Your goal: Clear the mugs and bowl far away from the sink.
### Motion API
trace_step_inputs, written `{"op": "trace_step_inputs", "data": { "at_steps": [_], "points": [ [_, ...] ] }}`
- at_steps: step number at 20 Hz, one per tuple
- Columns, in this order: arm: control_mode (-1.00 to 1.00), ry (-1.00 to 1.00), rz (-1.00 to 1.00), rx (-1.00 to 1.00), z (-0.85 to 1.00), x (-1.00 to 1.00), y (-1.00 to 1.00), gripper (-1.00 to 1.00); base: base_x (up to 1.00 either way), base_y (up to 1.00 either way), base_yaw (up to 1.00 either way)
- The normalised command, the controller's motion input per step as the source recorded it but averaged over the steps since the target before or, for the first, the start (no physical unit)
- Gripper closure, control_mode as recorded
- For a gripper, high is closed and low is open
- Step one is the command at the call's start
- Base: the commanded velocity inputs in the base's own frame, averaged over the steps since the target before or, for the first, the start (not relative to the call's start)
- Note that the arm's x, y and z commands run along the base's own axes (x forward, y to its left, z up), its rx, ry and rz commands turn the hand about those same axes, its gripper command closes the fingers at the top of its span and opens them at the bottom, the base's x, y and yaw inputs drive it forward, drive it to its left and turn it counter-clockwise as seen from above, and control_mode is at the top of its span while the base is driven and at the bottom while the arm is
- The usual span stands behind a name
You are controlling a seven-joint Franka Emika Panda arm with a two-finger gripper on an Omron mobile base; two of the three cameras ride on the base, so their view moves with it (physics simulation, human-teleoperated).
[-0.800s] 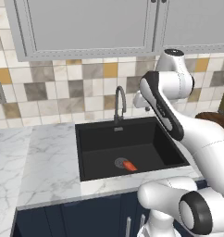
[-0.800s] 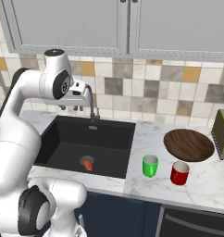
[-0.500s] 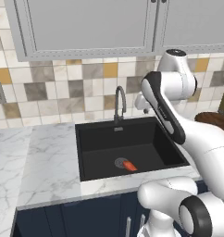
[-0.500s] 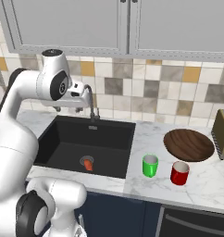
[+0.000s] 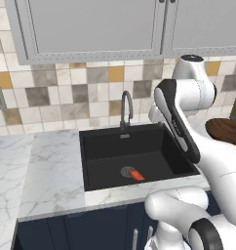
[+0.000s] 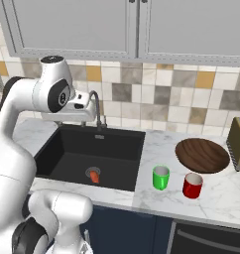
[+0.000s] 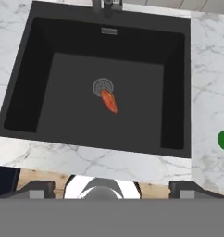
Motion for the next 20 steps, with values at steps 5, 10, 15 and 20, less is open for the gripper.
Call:
{"op": "trace_step_inputs", "data": {
  "at_steps": [5, 10, 15, 20],
  "points": [
    [-1.0, 0.07, 0.0, -0.03, 0.0, -0.55, -0.21, -1.0, 0.0, 0.0, 0.0],
    [-1.0, 0.0, -0.01, 0.0, -0.04, -0.67, -0.2, -1.0, 0.0, 0.0, 0.0],
    [-1.0, 0.0, -0.06, 0.0, -0.1, -0.48, -0.5, -1.0, 0.0, 0.0, 0.0],
    [-1.0, 0.03, -0.06, 0.0, -0.16, -0.27, -0.66, -1.0, 0.0, 0.0, 0.0]
  ]
}}
